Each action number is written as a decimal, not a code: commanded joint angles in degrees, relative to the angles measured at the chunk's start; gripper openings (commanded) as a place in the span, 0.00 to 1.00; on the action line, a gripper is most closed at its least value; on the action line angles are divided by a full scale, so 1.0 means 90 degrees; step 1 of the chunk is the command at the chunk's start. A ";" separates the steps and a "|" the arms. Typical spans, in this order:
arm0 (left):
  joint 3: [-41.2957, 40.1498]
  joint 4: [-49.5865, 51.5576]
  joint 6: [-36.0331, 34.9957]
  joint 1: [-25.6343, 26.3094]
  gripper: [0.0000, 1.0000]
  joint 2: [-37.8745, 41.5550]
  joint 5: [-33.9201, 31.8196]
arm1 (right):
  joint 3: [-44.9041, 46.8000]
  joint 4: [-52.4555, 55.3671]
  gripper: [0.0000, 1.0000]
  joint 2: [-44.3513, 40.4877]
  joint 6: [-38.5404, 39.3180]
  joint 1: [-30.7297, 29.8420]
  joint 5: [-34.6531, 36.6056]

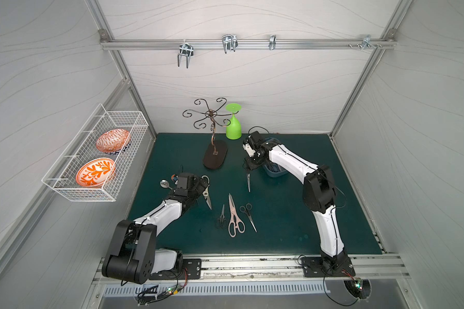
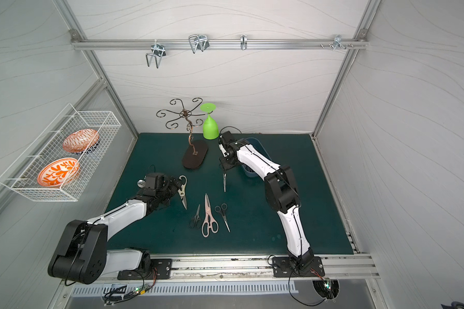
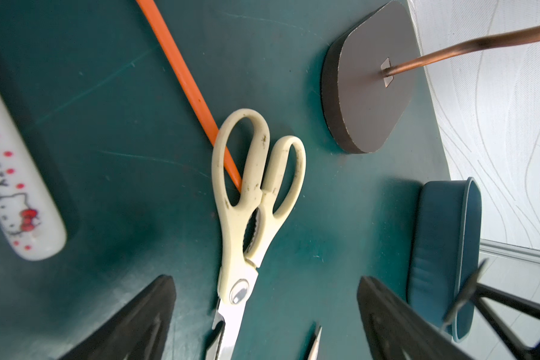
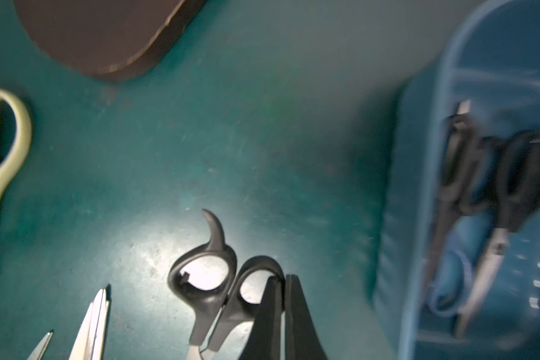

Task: Put the scissors into the storage box
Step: Pick up the scissors from the center of the board, then place the scissors in the storage box.

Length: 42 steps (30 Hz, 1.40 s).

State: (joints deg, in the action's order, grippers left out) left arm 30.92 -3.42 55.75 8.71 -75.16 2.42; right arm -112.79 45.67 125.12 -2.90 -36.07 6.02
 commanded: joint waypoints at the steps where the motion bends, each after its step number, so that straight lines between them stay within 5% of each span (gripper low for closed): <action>1: 0.0051 -0.0181 0.0007 -0.0015 0.96 -0.0086 0.0038 | -0.0166 0.0043 0.00 -0.0262 0.0147 0.0255 0.0131; 9: 0.0051 -0.0251 0.0027 -0.0020 0.96 -0.0209 0.0078 | -0.0945 0.0314 0.00 -0.0096 0.0261 0.1261 0.0112; 20: 0.0112 -0.0270 0.0027 -0.0018 0.95 -0.0381 0.0211 | -0.2025 -0.0080 0.00 0.0747 0.0911 0.1837 0.0614; 37: 0.0188 -0.0326 0.0008 -0.0020 0.95 -0.0614 0.0286 | -0.1289 -0.0322 0.00 0.1310 0.1101 0.1831 0.0309; 42: 0.0198 -0.0312 -0.0022 -0.0018 0.95 -0.0566 0.0296 | -0.1305 -0.0261 0.15 0.1405 0.0907 0.1836 0.0090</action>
State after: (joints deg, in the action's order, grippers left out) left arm 30.94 -4.62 55.99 8.71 -80.12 4.60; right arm -124.29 43.09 136.27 6.72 -19.68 8.93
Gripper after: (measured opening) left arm 0.953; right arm 0.134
